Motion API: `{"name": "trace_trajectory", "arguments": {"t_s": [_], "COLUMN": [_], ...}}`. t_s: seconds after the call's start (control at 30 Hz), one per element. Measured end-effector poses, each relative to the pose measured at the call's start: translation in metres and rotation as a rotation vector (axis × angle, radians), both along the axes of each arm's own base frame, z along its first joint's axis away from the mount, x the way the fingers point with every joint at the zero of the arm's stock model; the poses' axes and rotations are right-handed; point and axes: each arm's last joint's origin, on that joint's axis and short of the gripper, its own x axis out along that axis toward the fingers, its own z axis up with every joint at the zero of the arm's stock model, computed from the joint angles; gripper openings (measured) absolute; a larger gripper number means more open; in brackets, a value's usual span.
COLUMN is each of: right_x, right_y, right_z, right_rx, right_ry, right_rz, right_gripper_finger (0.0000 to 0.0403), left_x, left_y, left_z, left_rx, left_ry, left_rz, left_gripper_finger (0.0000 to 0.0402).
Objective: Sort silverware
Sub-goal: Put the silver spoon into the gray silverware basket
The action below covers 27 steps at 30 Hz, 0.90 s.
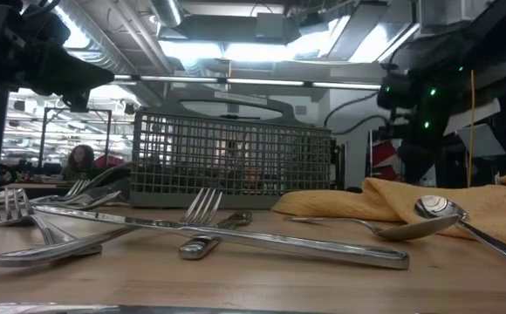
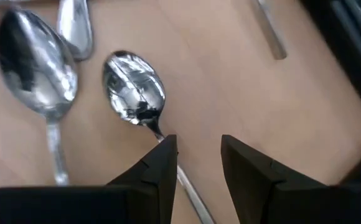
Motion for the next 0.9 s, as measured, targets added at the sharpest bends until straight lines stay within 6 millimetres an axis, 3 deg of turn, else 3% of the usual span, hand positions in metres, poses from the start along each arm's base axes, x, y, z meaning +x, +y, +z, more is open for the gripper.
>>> {"name": "trace_trajectory", "arguments": {"t_s": [0.2,0.9], "right_x": [0.004,0.015], "right_y": [-0.005,-0.014], "right_z": [-0.019,-0.028], "right_rx": [0.075,0.057], "right_ry": [0.049,-0.030], "right_rz": [0.053,0.101], "right_gripper_finger": [0.0127,0.0126], "left_x": [0.000,0.000], "left_y": [0.000,0.000], "left_z": [0.000,0.000], "left_rx": [0.000,0.000], "left_ry": [0.000,0.000], "left_rz": [0.000,0.000], "left_gripper_finger": [0.0000,0.0000]}}
